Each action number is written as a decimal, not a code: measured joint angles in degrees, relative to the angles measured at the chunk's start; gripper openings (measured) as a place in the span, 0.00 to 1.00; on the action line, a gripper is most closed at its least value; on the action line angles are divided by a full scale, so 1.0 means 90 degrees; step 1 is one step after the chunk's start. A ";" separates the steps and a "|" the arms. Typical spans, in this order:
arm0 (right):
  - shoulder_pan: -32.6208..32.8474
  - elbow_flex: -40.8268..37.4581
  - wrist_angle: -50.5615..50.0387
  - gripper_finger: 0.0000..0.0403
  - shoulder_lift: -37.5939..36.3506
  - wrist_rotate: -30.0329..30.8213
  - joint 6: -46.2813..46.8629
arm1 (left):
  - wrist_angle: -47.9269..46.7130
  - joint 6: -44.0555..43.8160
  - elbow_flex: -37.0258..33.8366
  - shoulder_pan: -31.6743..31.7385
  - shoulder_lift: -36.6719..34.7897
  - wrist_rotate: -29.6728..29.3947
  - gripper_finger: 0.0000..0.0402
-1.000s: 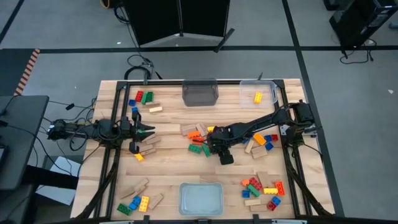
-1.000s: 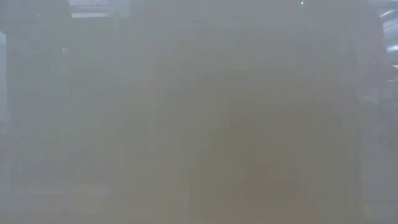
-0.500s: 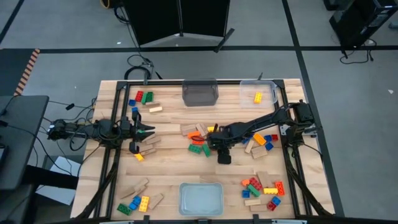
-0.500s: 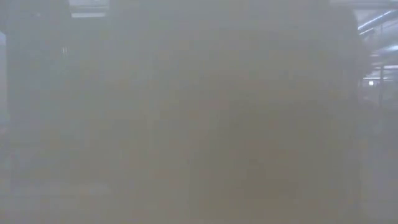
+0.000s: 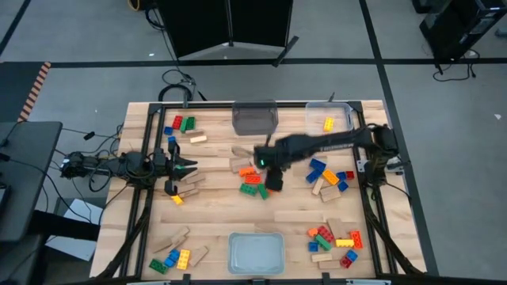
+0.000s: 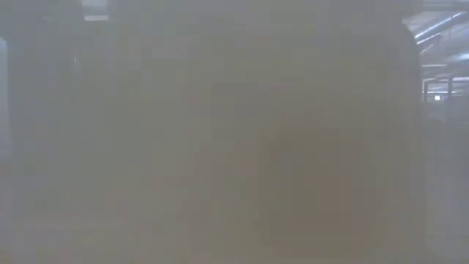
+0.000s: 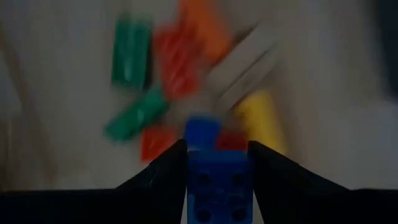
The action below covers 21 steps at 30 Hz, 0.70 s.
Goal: Sort blocks by size
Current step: Put the small blue game piece into the black bin
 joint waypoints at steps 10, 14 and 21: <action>-0.1823 0.1287 0.0734 0.39 0.0011 0.0223 -0.0574 | 0.0000 -0.0001 0.0001 0.0000 0.0000 0.0000 0.24; -0.2453 0.1293 0.1240 0.39 0.0234 -0.0284 -0.0989 | 0.0000 0.0001 0.0002 0.0002 -0.0002 0.0000 0.24; -0.2864 0.1284 0.1345 0.40 0.0968 -0.0764 -0.1572 | -0.0001 0.0002 0.0000 0.0000 -0.0002 -0.0007 0.24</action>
